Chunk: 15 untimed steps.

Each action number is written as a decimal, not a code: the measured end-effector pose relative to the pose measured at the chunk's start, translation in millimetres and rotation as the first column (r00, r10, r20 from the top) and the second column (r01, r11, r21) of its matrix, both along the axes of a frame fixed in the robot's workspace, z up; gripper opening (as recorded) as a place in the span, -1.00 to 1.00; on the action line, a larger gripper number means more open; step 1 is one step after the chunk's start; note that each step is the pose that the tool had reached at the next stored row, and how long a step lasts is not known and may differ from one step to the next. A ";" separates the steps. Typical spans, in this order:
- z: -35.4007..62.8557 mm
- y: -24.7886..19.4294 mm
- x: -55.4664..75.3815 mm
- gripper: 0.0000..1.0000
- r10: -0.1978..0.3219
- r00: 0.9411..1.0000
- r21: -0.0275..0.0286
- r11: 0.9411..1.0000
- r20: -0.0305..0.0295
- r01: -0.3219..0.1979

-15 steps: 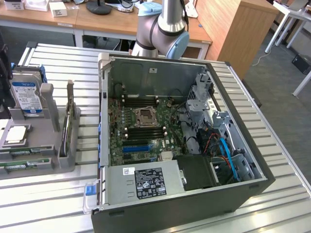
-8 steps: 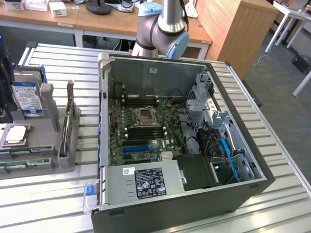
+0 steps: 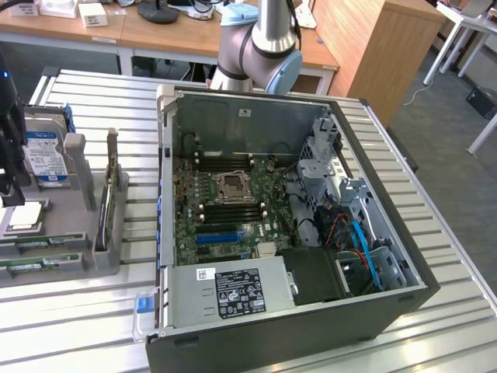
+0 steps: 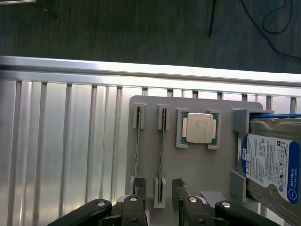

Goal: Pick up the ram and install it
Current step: 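Pick up the ram and move it above insertion slot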

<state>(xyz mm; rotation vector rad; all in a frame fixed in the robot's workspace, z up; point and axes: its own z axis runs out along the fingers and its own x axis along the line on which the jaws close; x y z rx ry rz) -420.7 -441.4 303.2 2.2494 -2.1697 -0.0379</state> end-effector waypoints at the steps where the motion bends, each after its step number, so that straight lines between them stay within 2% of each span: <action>1: -1.8 0.0 0.0 -0.29 0.000 1.000 0.000 1.000 0.000 0.000; 15: -27.3 0.0 0.0 -0.29 0.000 1.000 0.000 1.000 0.000 0.000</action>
